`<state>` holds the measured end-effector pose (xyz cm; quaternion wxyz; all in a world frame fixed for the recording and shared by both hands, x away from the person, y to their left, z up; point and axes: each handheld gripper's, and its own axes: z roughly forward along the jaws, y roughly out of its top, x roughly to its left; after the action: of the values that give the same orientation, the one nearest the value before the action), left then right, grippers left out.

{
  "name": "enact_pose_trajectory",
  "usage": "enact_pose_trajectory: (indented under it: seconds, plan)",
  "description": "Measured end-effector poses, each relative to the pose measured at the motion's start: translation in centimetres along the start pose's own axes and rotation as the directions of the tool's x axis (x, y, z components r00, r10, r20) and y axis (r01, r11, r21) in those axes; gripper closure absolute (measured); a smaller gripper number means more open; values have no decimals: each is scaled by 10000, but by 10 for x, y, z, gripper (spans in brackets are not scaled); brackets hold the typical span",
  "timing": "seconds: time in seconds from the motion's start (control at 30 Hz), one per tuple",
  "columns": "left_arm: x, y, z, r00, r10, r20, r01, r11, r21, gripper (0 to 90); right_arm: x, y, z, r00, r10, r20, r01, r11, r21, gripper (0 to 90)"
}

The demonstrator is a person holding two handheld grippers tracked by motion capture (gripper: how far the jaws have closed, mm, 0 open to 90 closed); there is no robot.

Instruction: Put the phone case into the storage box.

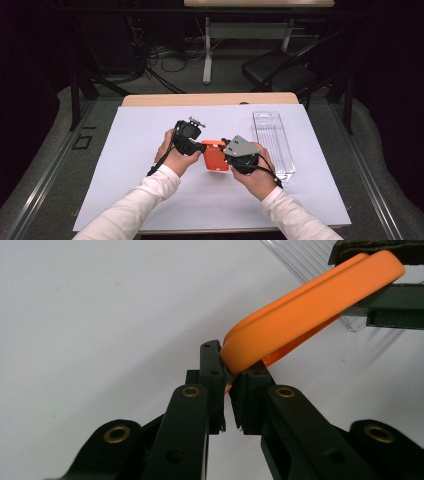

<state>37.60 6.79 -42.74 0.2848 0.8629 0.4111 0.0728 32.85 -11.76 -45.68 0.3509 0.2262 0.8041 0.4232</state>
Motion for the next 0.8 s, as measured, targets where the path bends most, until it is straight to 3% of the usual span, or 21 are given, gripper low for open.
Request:
enact_pose_trajectory:
  seconds: [0.8]
  plan:
    - [-2, 0, 1, 10000, 43, -23, -43, 10000, -8, 838, 2, 2, -2, 9979, -594, 263, 590, 9981, 153, 797]
